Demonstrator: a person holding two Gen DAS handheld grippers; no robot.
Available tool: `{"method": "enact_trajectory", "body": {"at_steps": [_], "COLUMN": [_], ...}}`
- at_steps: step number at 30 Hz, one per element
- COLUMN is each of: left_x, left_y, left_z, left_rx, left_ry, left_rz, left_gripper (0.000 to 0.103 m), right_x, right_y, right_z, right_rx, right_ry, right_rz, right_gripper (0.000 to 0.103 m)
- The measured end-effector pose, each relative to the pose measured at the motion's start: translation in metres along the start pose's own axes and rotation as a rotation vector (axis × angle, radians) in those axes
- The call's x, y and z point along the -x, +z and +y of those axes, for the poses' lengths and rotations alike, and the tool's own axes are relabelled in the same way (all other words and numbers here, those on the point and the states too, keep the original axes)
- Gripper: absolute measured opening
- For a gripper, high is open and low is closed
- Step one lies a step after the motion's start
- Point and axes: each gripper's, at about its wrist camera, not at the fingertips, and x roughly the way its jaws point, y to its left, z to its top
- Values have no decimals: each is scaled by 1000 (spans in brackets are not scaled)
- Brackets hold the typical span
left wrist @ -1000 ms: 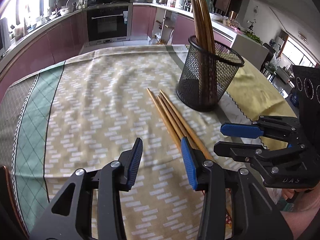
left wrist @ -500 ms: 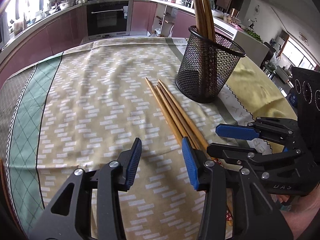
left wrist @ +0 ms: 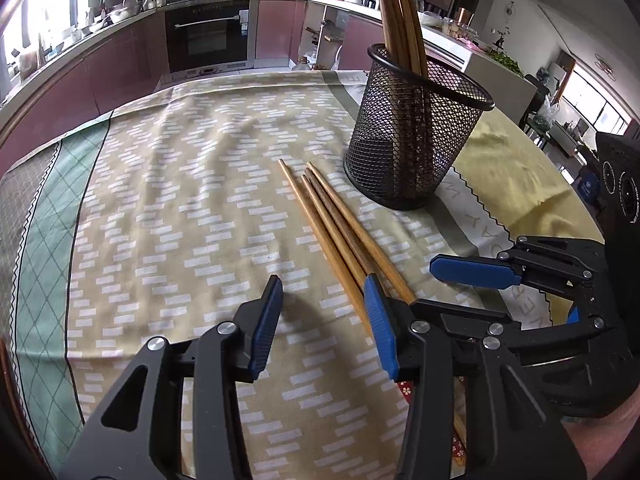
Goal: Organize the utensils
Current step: 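Move both open tools back over the loose chopsticks on the cloth, then close the left tool on a chopstick while the right tool grasps another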
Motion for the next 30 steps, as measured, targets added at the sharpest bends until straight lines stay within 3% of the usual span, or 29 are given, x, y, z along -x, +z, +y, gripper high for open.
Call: {"method": "enact_trajectory", "body": {"at_steps": [11,18,26,30], "left_x": [-2,-5,-15,-18], "left_y": [-1,7,21,24], "left_z": [0,5,13,13], "left_rx": [-26,-24,1,6], "left_ry": [27,43,36,47], "left_rz": [26,36,50,51], "left_gripper": [41,29,28,20], "right_x": [1,-4,-17,-23], "right_y": [2,8,20,26], "right_z": [-6,-5,1,4], "right_rx": [-4,14,40,52], "right_ry": [-26,-49,-78,-91], "right_rz": [5,9,8,9], "right_gripper": [31,31,31,25]}}
